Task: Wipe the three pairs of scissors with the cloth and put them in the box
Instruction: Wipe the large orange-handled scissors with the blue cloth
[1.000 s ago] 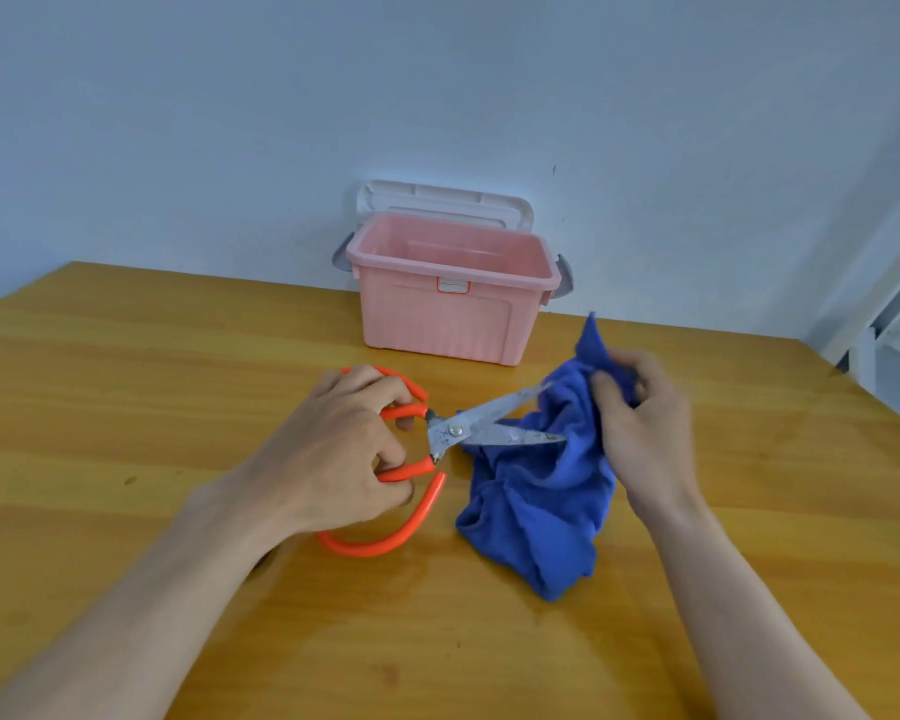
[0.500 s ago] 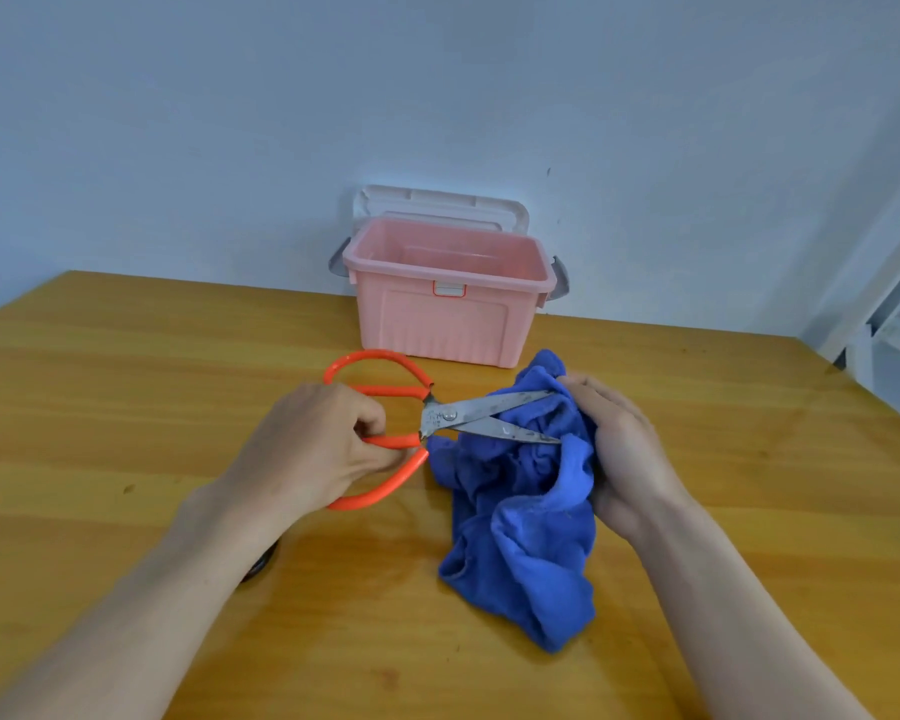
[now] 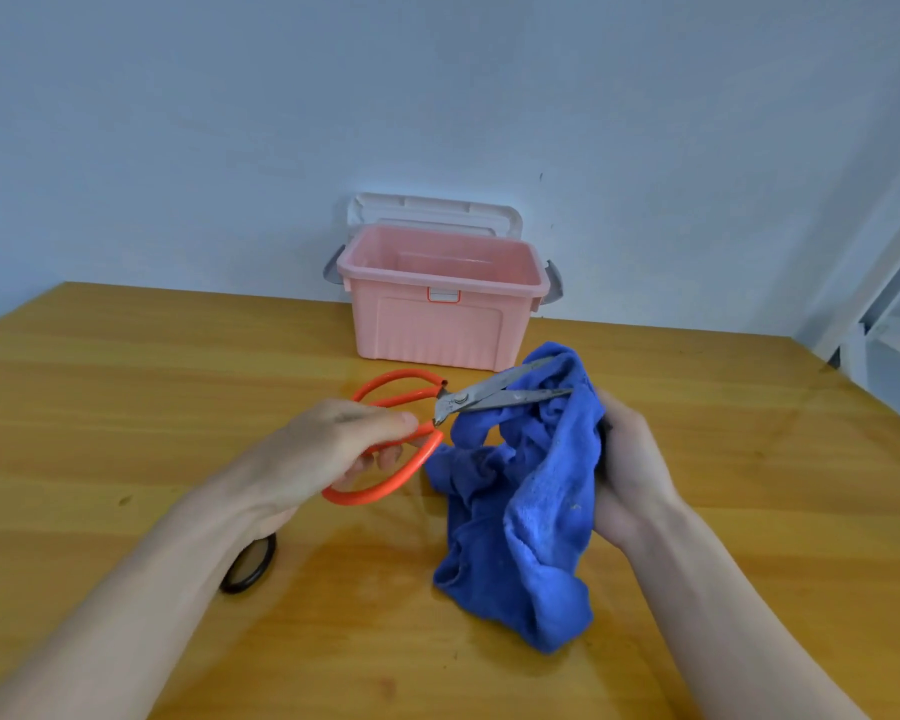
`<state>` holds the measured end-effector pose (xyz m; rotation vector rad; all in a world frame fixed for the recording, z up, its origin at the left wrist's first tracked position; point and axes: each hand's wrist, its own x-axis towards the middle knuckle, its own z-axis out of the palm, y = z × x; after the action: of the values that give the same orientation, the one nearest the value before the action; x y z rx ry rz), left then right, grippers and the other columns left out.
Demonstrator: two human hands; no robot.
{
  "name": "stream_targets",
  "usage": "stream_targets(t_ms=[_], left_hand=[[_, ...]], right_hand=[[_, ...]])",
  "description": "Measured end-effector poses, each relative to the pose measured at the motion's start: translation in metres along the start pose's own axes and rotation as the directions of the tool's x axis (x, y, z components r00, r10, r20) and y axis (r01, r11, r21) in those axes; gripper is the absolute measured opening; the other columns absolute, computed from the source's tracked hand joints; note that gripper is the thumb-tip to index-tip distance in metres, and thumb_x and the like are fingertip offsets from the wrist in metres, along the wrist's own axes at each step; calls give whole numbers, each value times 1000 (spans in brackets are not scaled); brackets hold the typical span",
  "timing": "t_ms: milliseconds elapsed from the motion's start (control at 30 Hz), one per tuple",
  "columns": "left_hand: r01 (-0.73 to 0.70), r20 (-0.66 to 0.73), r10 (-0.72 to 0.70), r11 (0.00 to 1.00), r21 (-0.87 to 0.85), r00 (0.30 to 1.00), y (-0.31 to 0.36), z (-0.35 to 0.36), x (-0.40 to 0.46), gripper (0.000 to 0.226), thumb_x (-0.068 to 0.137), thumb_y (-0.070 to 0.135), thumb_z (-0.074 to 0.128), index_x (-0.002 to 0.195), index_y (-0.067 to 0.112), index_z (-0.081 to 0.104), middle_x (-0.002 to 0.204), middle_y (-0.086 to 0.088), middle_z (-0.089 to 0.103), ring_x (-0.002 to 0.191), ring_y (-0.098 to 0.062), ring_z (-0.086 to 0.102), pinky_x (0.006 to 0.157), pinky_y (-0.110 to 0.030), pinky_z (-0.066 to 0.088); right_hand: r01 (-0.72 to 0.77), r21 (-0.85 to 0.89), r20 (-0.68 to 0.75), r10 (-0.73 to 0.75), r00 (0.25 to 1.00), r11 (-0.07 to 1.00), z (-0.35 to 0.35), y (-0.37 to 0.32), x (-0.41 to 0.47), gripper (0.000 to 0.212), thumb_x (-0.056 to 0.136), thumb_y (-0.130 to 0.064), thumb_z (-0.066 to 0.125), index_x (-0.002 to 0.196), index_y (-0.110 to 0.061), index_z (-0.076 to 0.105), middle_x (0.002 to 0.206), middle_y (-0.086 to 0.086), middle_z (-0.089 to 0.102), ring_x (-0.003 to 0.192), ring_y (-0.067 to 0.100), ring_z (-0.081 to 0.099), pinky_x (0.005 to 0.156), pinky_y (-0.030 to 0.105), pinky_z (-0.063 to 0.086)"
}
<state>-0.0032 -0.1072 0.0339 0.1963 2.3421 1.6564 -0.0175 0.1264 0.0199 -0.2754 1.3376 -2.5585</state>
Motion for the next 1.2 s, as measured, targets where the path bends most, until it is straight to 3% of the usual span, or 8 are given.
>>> stream_targets(t_ms=[100,233,333,567,633,767,967,1200], left_hand=[[-86,-62,97,983,161,993,-1,5,-1,31,88,49,55,80,26,75,60,14,56,56,3,51,64,-18,35],[-121,-163,176,947,299,971,-6,-1,1,23,89,44,60,80,31,77,72,10,70,68,1,61,67,-22,42],[-130,-231,216,932,337,949,-9,0,3,17,88,42,63,79,36,76,81,21,72,80,4,63,65,-9,42],[-198,-322,339,895,400,884,-17,9,10,10,88,40,65,86,39,75,80,36,67,88,18,57,67,-3,40],[-220,-348,363,896,386,864,-15,14,8,10,88,39,65,81,43,71,75,41,63,84,21,56,65,-1,38],[-220,-396,308,942,252,865,-16,22,12,13,93,37,60,83,40,67,76,21,69,75,9,60,60,-6,41],[-190,-225,213,975,119,951,-14,40,8,19,97,37,53,86,30,67,61,12,60,53,-6,53,53,-24,42],[-338,-396,465,873,351,791,-8,31,1,31,89,28,64,59,20,59,42,7,46,40,-7,42,43,-19,30]], right_hand=[[85,-60,-182,-94,979,995,-11,4,7,26,88,-10,43,101,2,62,100,36,53,81,40,51,66,41,44],[256,11,-468,-221,855,967,-41,0,13,34,73,-7,51,105,3,56,92,24,50,63,29,49,54,32,43],[277,-116,-386,-301,872,954,-36,-2,13,10,79,-4,40,75,-1,49,72,23,48,60,34,46,52,30,38],[32,-252,-252,-98,963,967,-6,11,6,27,90,-15,54,102,7,63,94,12,66,89,24,63,82,34,53],[53,-276,-275,-131,952,960,0,13,3,24,94,-15,58,106,5,64,92,13,68,83,24,64,76,34,53],[7,-348,-209,-85,974,938,7,15,0,8,94,-12,63,96,-8,69,82,10,71,72,19,69,62,26,56],[-1,-408,-139,-61,988,913,17,26,-2,10,94,-4,60,101,-5,67,89,11,73,79,21,70,71,29,58],[-30,-298,-218,-37,975,954,4,15,2,15,97,-12,53,87,-8,64,79,12,67,72,22,63,64,29,53]])
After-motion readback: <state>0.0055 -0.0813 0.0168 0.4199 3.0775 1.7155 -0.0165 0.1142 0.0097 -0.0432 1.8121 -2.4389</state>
